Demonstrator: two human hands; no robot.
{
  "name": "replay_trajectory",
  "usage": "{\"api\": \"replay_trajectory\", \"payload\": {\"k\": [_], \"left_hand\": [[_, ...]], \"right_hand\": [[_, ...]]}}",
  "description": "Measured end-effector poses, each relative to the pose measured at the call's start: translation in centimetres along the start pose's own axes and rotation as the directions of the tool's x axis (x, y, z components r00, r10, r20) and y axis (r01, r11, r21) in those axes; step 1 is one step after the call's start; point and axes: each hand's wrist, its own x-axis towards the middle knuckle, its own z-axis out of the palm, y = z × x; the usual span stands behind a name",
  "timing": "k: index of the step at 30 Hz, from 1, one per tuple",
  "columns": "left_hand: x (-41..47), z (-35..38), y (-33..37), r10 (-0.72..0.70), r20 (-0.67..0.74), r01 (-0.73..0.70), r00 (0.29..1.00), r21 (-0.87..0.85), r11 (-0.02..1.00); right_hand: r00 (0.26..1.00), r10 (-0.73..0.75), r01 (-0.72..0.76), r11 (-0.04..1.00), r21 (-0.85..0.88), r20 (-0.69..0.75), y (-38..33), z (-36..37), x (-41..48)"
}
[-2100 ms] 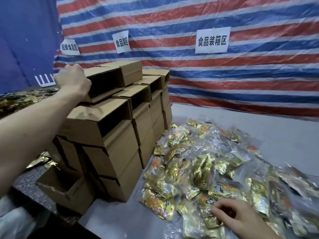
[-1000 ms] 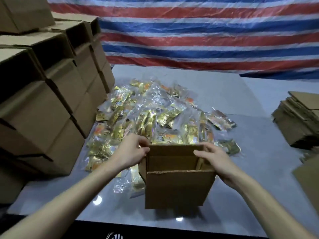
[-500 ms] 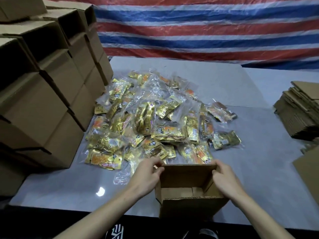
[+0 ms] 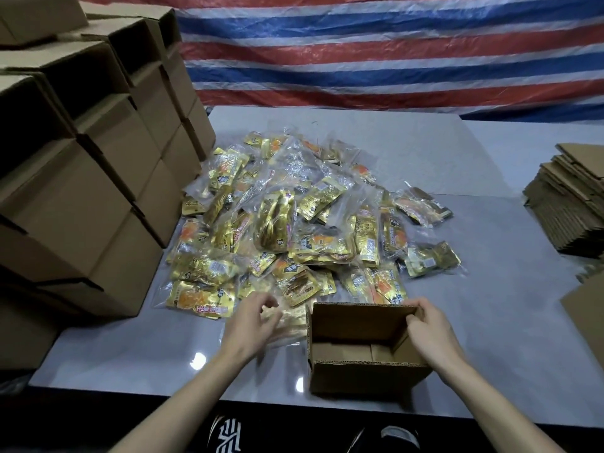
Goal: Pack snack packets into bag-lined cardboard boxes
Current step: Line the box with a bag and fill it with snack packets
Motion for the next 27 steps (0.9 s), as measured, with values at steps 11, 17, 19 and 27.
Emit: {"api": "replay_trajectory", "payload": {"k": [11, 17, 19, 27], "left_hand": [[-3.4, 4.2, -4.7, -0.29, -0.083, 0.301, 0.954, 0.277, 0.912], [-2.8, 4.0, -3.0, -0.654, -0.123, 0.55, 0.746, -0.439, 0.71], [-2.4, 3.5, -2.9, -0.716, -0.074, 0.585, 0.694, -0.522, 0.621], [-0.3, 0.3, -1.1, -0.716, 0.12, 0.544, 0.687, -0.739, 0.398]], "right_hand": [[1.0, 0.027, -0.027, 0.999, 0.025, 0.004, 0.1, 0.4, 0.1], [1.0, 0.017, -0.016, 0.999, 0.05, -0.013, 0.5, 0.7, 0.2], [1.0, 0.02, -0.019, 0.998, 0.058, -0.012, 0.5, 0.7, 0.3], [1.0, 0.008, -0.008, 0.998, 0.06, -0.006, 0.4, 0.7, 0.0]]}}
